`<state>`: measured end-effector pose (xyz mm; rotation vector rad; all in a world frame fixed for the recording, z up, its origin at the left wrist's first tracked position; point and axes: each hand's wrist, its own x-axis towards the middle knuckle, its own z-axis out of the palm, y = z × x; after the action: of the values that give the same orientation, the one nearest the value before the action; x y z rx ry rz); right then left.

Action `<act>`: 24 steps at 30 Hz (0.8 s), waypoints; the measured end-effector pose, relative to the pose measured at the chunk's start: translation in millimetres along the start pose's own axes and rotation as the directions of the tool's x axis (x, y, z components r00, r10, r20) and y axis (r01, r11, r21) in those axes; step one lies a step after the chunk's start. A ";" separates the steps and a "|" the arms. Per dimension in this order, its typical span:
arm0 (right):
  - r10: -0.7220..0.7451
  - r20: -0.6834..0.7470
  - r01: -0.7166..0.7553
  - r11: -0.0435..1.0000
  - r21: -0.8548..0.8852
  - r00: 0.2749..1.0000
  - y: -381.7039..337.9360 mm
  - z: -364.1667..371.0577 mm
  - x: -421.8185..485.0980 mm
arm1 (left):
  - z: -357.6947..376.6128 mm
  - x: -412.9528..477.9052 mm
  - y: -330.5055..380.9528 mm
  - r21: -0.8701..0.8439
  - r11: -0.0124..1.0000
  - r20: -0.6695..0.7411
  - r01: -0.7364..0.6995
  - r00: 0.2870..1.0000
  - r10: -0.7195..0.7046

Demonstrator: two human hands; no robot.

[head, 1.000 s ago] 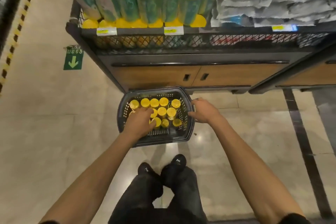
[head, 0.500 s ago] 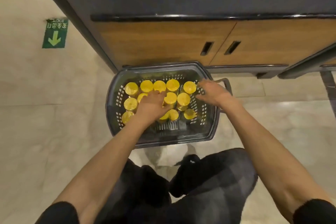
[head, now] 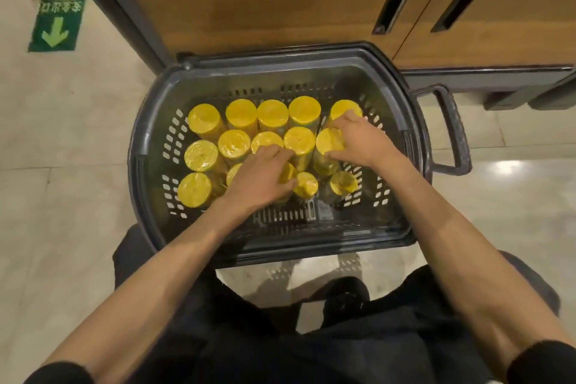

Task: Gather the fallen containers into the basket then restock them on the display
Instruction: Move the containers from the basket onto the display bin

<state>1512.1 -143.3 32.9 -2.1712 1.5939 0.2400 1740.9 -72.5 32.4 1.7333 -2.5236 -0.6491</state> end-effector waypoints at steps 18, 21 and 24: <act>0.060 -0.167 -0.071 0.995 -0.064 0.984 -14.4 28.4 -4.1 | 15.9 -1.2 -17.6 0.299 0.938 0.043 -0.176 0.984 0.171; 0.072 -0.150 -0.074 0.997 -0.009 0.986 -13.8 26.3 -4.4 | 17.0 0.8 -21.0 0.261 0.947 0.031 -0.188 0.982 0.187; 0.109 -0.126 -0.100 0.992 0.078 0.986 -11.3 17.1 -12.0 | 13.0 -1.3 -21.3 0.199 0.968 0.031 -0.154 0.988 0.151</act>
<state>1520.8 -122.6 25.0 -2.0892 1.7631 0.0734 1757.3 -73.4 13.5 1.5686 -2.7841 -0.4141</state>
